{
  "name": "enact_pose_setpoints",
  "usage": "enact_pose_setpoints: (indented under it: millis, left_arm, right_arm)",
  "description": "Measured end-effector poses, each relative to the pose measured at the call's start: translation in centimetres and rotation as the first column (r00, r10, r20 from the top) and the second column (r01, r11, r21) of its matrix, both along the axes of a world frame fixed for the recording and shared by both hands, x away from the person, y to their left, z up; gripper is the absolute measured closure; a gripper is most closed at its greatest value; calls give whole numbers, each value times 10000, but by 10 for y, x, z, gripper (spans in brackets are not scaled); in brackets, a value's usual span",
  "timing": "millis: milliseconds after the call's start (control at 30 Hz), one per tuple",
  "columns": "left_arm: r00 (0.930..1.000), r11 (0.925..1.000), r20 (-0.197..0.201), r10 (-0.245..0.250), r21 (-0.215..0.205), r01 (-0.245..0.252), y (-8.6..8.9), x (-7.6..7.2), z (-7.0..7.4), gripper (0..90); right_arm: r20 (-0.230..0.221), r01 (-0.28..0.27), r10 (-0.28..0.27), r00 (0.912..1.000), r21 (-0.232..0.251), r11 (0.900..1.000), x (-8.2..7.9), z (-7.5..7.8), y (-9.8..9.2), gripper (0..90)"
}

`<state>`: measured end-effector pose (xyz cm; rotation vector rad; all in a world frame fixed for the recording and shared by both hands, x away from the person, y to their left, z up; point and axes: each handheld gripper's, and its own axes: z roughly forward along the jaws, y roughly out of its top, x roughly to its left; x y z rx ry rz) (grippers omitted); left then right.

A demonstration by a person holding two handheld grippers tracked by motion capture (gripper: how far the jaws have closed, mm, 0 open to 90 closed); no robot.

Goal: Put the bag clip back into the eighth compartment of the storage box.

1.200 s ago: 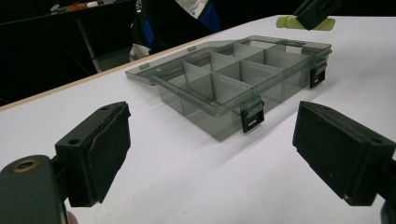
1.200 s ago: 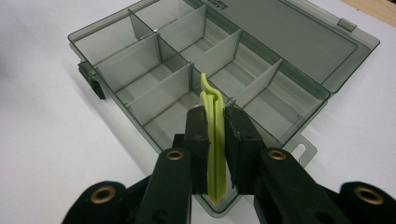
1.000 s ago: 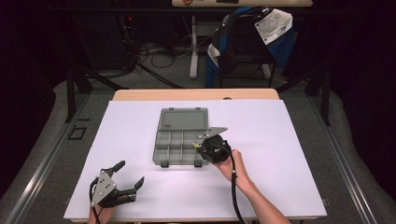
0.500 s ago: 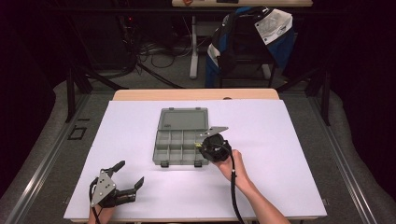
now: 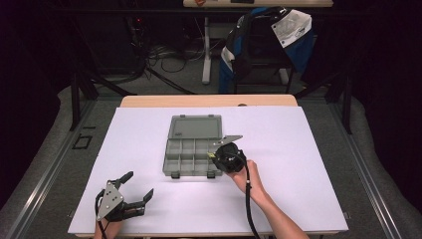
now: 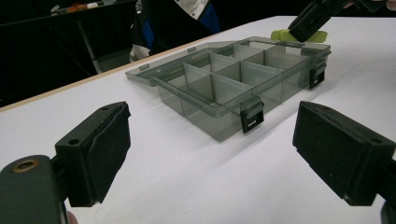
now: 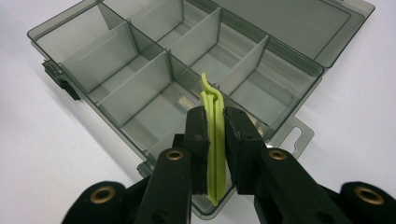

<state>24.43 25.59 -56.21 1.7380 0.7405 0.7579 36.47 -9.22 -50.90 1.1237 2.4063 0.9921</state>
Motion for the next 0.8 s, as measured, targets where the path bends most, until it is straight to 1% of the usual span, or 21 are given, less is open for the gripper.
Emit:
enact_pose_setpoints:
  millis: [467,633,667,733,767,800]
  left_arm:
    - [10000,10000,48,-19,19,19,0,0,0,113]
    - [10000,10000,30,-17,-10,17,0,0,0,113]
    - [10000,10000,33,-22,-8,22,0,0,0,113]
    - [10000,10000,30,-31,4,31,0,0,0,113]
    - [10000,10000,23,-35,-8,35,0,0,0,113]
    - [10000,10000,25,-27,-12,27,0,0,0,113]
  right_arm:
    - [-105,191,-193,9998,-158,9997,2,-5,1,800]
    - [-88,316,-317,9995,-116,9994,3,-6,2,800]
    - [-142,305,-308,9994,-222,9993,3,-6,2,800]
    - [-153,358,-361,9992,-191,9992,3,-7,3,799]
    - [-77,352,-352,9993,-77,9994,3,-8,3,797]
    - [-73,373,-374,9993,-64,9993,3,-8,3,794]
